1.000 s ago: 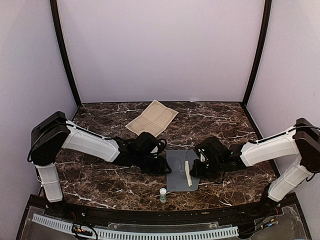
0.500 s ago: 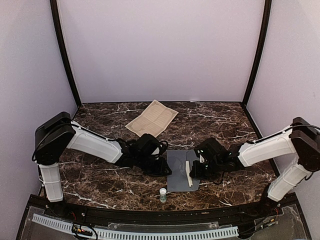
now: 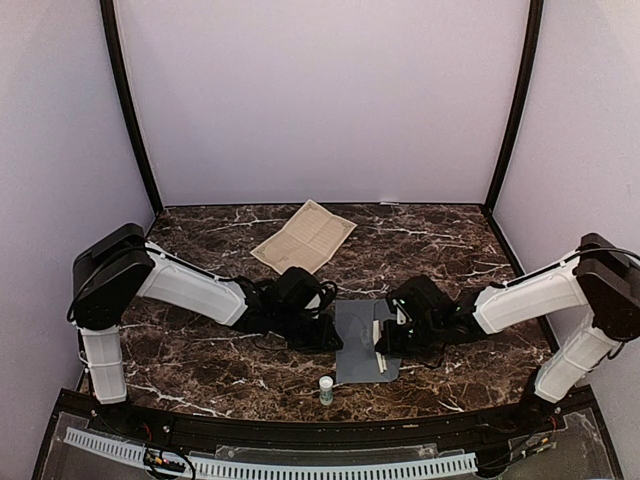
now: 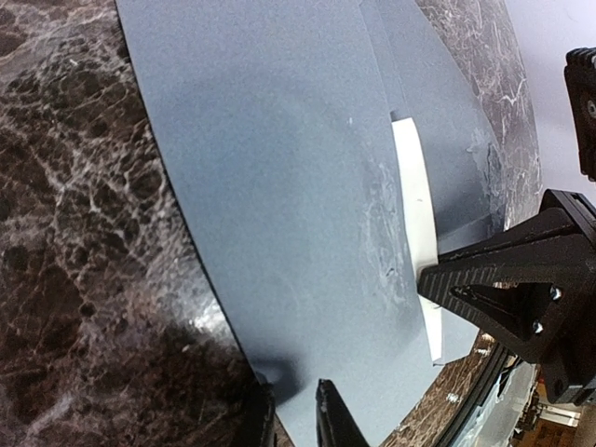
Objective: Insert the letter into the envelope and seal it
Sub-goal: Place the letter in the envelope, then move the letter to the center of the board.
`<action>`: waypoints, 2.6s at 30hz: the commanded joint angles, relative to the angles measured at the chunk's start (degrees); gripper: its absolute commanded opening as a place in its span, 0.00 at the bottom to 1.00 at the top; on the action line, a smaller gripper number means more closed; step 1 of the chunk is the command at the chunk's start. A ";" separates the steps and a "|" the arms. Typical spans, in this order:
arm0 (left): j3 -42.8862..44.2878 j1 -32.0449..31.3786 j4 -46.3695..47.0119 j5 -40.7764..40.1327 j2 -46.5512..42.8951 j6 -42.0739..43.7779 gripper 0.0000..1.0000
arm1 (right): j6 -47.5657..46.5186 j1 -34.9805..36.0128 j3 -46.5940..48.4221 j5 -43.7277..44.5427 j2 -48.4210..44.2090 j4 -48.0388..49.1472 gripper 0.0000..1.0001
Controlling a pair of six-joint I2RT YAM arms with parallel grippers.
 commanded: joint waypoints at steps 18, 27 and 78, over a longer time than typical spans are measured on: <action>2.46 -0.62 -4.74 -4.60 -2.79 2.98 0.16 | -0.49 0.38 0.51 0.08 -2.67 -1.77 0.04; -0.37 1.07 -9.99 -12.15 -16.06 5.22 0.48 | -0.84 0.23 1.13 5.69 -17.18 -12.06 0.37; 4.05 28.88 6.65 -8.31 1.44 -7.32 0.49 | 0.25 -8.95 -1.77 8.98 -36.70 -13.66 0.85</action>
